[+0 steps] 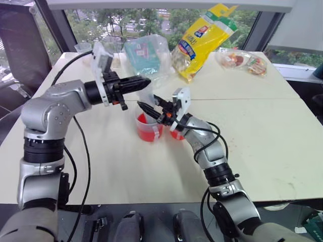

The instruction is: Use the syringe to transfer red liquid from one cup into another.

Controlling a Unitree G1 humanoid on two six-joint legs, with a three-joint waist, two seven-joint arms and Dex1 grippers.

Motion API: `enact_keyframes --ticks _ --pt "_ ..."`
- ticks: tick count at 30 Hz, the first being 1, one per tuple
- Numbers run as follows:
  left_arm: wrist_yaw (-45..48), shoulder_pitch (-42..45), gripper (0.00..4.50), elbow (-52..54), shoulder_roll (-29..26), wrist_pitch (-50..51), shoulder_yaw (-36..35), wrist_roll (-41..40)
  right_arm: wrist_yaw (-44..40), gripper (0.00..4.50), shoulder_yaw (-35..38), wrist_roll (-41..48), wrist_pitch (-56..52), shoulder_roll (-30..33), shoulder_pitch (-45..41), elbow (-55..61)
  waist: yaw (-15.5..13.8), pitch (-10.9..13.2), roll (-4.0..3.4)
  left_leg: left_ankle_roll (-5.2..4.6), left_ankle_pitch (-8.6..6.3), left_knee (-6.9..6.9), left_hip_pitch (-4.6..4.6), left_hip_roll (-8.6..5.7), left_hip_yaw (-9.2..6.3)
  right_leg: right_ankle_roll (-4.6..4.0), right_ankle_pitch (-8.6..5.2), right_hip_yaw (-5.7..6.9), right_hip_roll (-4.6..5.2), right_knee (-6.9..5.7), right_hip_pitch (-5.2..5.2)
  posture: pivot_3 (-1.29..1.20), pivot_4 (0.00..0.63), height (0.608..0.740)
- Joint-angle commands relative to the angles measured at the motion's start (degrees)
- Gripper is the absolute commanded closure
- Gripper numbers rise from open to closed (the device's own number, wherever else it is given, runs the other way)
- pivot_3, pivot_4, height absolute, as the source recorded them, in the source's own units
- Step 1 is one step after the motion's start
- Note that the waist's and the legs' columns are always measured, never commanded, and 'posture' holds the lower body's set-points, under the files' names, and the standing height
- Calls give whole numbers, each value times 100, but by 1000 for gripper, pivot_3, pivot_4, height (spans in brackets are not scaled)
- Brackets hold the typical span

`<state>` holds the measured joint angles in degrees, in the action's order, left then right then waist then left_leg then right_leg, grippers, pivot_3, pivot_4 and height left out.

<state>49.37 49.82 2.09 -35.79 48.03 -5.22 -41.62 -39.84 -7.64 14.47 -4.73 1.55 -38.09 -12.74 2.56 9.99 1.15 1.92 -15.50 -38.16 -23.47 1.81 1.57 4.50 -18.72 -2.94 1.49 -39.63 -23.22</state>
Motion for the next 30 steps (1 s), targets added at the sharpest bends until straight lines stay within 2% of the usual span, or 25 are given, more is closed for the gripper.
enact_keyframes --ticks 1,15,28,30 --pt "-78 594 4389 157 -73 -395 -390 -6 -320 3135 -401 -128 -197 39 104 -94 0 0 0 0 0 0 0 0 0 0 0 0 0 0 0 0 150 740" --pt "-73 906 4389 -70 -91 -542 -495 122 -358 3135 -485 -120 -313 94 138 -106 0 0 0 0 0 0 0 0 0 0 0 0 0 0 0 0 150 740" --pt "-24 777 4389 4 -72 -388 -509 15 -316 3135 -387 -49 -359 81 4 -51 2 0 0 0 0 0 0 0 0 0 0 0 0 0 0 0 150 740" --pt "35 667 3739 41 -94 -299 -482 -31 -290 3135 -320 0 -385 81 -63 -4 5 0 0 0 0 0 0 0 0 0 0 0 0 0 0 0 150 740"
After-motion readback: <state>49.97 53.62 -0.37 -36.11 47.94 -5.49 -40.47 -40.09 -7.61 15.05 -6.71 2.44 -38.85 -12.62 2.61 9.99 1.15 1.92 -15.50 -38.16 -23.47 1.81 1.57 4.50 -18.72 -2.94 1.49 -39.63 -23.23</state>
